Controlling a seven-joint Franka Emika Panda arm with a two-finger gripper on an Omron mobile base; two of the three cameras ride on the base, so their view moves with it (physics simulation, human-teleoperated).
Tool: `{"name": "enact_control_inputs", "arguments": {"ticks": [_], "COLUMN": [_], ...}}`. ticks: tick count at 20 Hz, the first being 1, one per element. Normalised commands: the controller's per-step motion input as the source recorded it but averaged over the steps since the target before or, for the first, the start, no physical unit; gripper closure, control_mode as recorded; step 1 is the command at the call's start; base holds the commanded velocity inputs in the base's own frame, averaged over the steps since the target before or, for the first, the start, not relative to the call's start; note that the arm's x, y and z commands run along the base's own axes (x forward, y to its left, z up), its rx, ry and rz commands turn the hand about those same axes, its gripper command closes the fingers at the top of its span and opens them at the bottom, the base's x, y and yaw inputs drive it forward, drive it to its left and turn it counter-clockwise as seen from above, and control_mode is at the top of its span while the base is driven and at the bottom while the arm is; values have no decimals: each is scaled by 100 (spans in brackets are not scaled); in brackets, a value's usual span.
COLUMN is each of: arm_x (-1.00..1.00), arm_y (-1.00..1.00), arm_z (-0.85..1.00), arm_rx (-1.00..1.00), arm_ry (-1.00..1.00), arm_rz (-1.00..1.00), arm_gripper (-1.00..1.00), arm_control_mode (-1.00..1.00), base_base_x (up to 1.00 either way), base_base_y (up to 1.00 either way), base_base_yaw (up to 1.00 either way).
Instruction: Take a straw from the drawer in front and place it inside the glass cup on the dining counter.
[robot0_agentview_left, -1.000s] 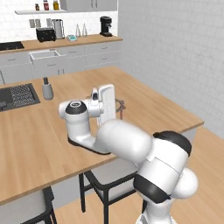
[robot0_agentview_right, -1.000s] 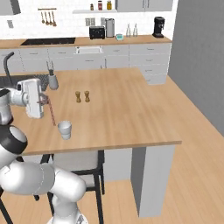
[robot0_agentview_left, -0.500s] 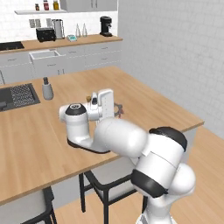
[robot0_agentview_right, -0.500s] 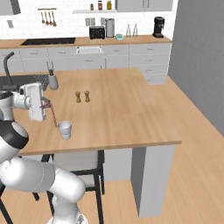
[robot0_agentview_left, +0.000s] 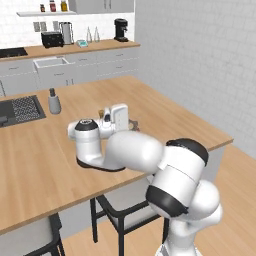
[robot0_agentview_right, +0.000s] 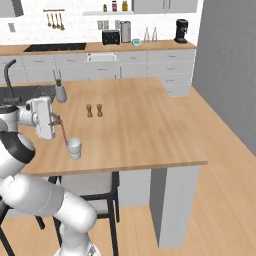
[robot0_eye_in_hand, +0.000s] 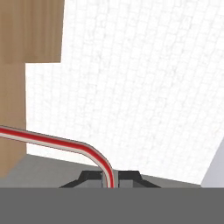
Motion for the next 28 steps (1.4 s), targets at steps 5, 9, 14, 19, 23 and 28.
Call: {"name": "enact_control_inputs", "arguments": {"ticks": [5, 9, 14, 19, 23, 28], "arm_x": [5, 17, 20, 19, 25, 5], "arm_y": [9, 4, 0, 0, 0, 0], "arm_z": [-24, -14, -3, -2, -15, -34], "arm_rx": [1, 0, 0, 0, 0, 4], "arm_ry": [-2, -6, -8, -5, -1, 0], "arm_rz": [0, 0, 0, 0, 0, 0], "arm_gripper": [100, 100, 100, 100, 100, 100], "arm_control_mode": [-100, -100, -100, -100, -100, -100], "base_base_x": [0, 0, 0, 0, 0, 0], "base_base_y": [0, 0, 0, 0, 0, 0], "base_base_yaw": [0, 0, 0, 0, 0, 0]}}
